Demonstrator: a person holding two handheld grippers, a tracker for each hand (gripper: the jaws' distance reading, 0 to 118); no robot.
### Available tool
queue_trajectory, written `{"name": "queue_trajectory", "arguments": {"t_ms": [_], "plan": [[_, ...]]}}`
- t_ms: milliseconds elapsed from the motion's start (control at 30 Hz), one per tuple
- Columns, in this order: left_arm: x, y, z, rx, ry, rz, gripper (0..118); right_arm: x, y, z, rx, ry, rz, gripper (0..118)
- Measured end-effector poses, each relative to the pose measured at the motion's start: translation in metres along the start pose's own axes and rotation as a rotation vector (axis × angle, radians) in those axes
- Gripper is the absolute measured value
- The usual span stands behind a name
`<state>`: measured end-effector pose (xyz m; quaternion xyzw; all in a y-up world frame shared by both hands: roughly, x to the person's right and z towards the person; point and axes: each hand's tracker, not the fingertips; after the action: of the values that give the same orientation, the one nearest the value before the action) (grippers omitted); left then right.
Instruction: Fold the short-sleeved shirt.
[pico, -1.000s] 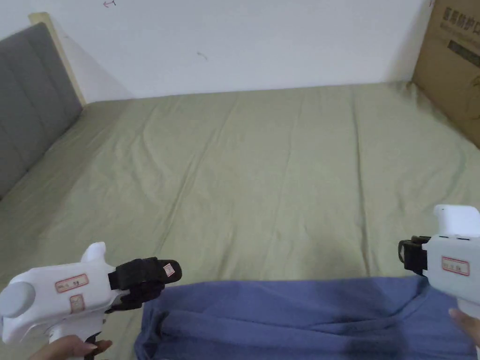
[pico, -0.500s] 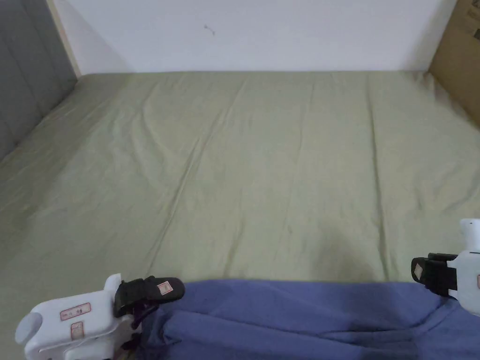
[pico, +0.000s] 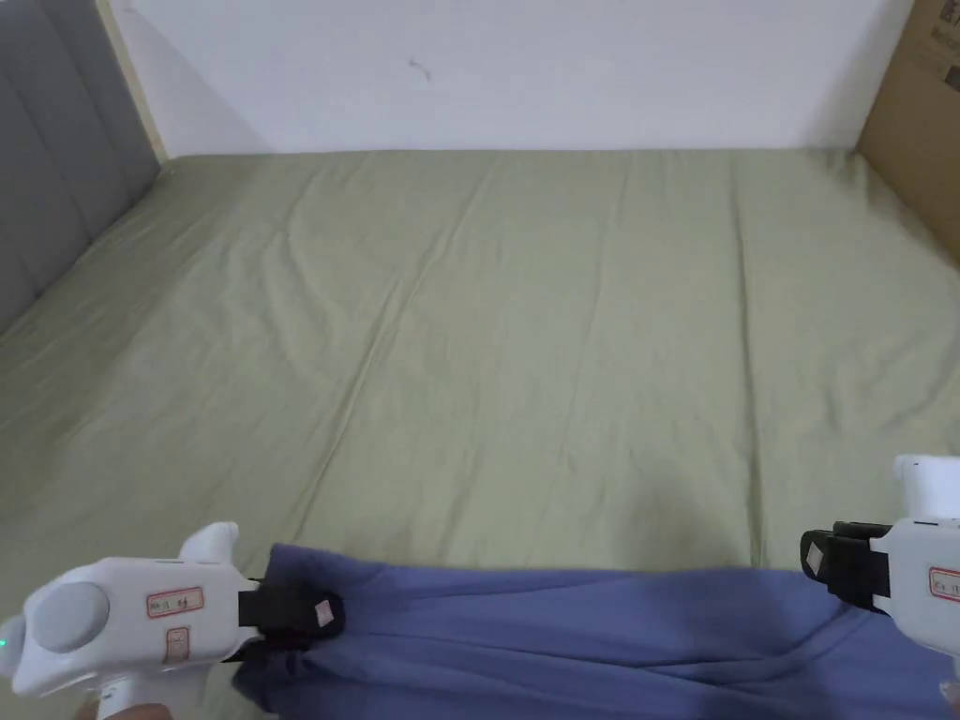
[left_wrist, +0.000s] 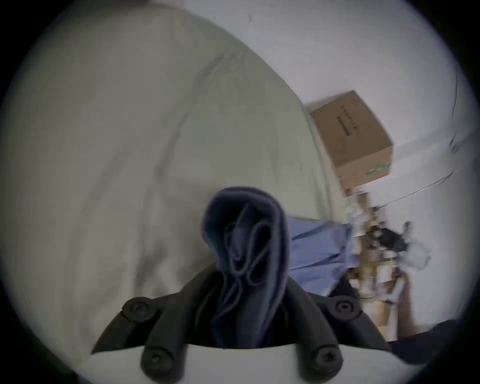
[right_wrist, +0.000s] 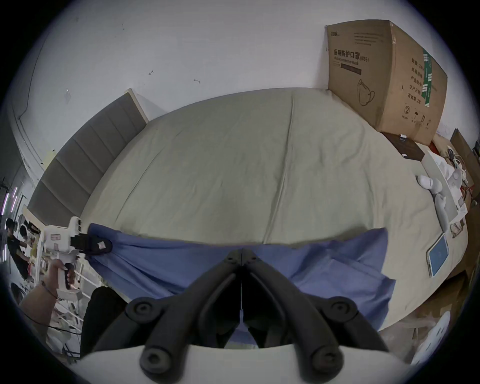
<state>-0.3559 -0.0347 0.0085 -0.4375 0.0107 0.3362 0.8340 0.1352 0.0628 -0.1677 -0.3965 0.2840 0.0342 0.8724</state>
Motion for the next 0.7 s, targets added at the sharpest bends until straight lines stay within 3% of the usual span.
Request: {"name": "queue_trajectory", "arguments": {"t_ms": [33,133,167,267,300,400,433,467,500,533,600,667,700], "plan": [[0.012,0.002,0.012,0.023,0.115,-0.061,5,0.007,0.001,-0.001,0.053,0.008,0.044,0],[0.059,-0.003,0.029,0.064,0.566,-0.367,5,-0.001,-0.016,0.011,0.070,0.021,0.045,0],[0.068,-0.006,0.029,0.068,0.613,-0.419,5,0.028,-0.025,0.002,-0.161,-0.076,-0.180,0],[0.089,-0.005,0.026,0.055,0.471,-0.335,6,0.042,-0.018,-0.013,-0.153,-0.073,-0.197,0],[0.098,-0.004,0.021,0.034,0.368,-0.283,6,0.027,-0.004,0.001,0.074,0.060,-0.008,0],[0.132,-0.003,-0.006,-0.021,0.109,-0.163,6,0.026,-0.017,0.013,0.083,0.069,-0.031,0],[0.144,-0.004,-0.019,-0.049,0.046,-0.145,6,0.030,-0.029,0.023,0.055,0.002,-0.094,0],[0.159,-0.006,-0.033,-0.069,-0.003,-0.136,13,0.029,-0.037,0.030,0.054,0.003,-0.103,0],[0.173,-0.007,-0.049,-0.100,-0.028,-0.158,29,0.027,-0.045,0.037,0.056,0.011,-0.105,0],[0.182,-0.007,-0.067,-0.131,-0.062,-0.165,56,0.024,-0.054,0.045,0.058,0.010,-0.106,0],[0.200,-0.009,-0.096,-0.185,-0.091,-0.154,78,0.030,-0.031,0.042,0.017,0.012,-0.107,0],[0.212,-0.012,-0.117,-0.238,-0.127,-0.153,116,0.028,-0.040,0.052,0.019,0.000,-0.112,0],[0.216,-0.011,-0.118,-0.221,-0.137,-0.155,116,0.044,-0.027,0.042,-0.001,0.003,-0.132,0]]}}
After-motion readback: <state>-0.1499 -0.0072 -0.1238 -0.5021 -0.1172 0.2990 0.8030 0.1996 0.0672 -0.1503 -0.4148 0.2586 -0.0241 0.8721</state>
